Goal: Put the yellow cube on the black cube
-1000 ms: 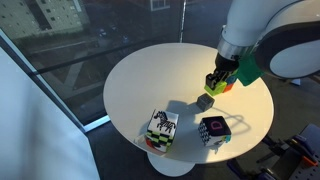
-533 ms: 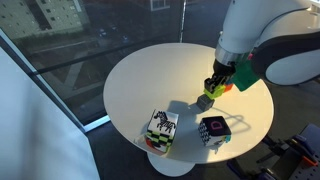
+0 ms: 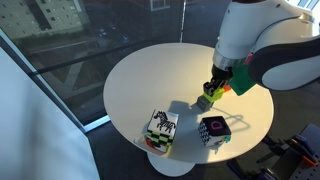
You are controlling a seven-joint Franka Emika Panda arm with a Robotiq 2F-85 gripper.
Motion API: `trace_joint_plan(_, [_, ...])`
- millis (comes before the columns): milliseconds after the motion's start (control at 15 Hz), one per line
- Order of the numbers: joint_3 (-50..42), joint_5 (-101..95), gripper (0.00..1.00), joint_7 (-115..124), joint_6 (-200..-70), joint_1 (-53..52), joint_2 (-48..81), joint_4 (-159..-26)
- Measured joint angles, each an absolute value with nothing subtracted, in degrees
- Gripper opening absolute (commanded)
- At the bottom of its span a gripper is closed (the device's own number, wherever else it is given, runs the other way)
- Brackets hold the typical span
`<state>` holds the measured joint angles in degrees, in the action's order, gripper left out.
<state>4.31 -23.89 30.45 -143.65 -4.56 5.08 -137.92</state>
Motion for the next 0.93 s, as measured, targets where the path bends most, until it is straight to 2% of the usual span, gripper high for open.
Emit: trace_joint_plan(933, [2.4, -25.46, 0.28, 32.51, -145.38, -6.47, 7.54, -136.67])
